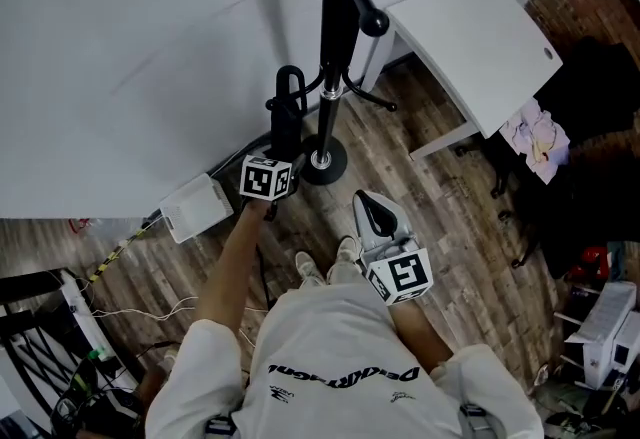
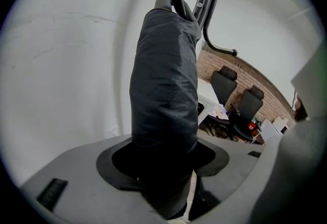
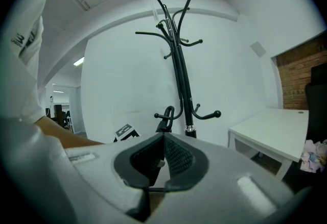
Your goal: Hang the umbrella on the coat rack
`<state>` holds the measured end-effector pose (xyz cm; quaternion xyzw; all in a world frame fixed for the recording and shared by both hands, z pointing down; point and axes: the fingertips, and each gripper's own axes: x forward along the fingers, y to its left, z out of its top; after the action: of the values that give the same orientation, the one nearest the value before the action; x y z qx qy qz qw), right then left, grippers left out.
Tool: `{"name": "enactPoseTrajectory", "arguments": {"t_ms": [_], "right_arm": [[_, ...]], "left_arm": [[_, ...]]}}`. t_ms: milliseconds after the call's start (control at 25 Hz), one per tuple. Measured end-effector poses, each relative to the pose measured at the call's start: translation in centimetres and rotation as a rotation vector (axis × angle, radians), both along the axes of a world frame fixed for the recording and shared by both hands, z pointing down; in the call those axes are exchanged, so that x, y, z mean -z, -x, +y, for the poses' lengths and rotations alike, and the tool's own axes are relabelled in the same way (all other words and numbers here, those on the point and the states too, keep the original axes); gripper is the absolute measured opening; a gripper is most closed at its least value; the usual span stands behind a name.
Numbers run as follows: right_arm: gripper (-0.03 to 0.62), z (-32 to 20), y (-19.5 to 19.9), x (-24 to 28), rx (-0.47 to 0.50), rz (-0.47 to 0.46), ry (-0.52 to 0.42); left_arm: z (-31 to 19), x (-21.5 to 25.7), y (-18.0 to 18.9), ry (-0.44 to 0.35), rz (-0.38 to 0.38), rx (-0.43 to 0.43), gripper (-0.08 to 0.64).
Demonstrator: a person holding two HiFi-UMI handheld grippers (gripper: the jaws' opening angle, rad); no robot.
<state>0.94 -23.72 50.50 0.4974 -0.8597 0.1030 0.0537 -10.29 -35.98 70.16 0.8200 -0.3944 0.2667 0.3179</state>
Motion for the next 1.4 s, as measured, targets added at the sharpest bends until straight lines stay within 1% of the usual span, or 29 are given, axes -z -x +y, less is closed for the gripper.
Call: {"name": "enactPoseTrajectory", "arguments": {"t_ms": [120,400,640,760,1000,1400], "right_arm": [[-0.003,-0.1,-0.6,-0.1,-0.013,-0.002,0.005],[-0.003,-0.1,-1.1,-0.2,-0.022,0.007,0.005],[-0.003,0.3,-1.3,-0.2,-0.028,0.011,0.008],[-0.003,0.5,-1.3,-0.5,-0.029,0.016,0.013],[-0.003,0.9,-1.5,-0.9,-0.026,0.026,0.017],[-0.003,1.5,-2.7,-1.8,-0.055,0.034,0.039]], "left_arm": [[0.0,-0.6,-1.0,0.006,0.001,-0.014,0.250],[0.0,-1.8,-2.1,0.027,0.009,-0.016,0.250],[0.4,-3.9,-2.2,0.063,-0.036,-0.010,0.252],[0.5,-5.1,-2.9,0.075,-0.031,-0.019,0.253],[-0.6,-6.1,-4.2,0.093,-0.035,-0.038,0.258],[-4.1,-7.6,-5.2,0.092,-0.096,-0.020,0.264]]}}
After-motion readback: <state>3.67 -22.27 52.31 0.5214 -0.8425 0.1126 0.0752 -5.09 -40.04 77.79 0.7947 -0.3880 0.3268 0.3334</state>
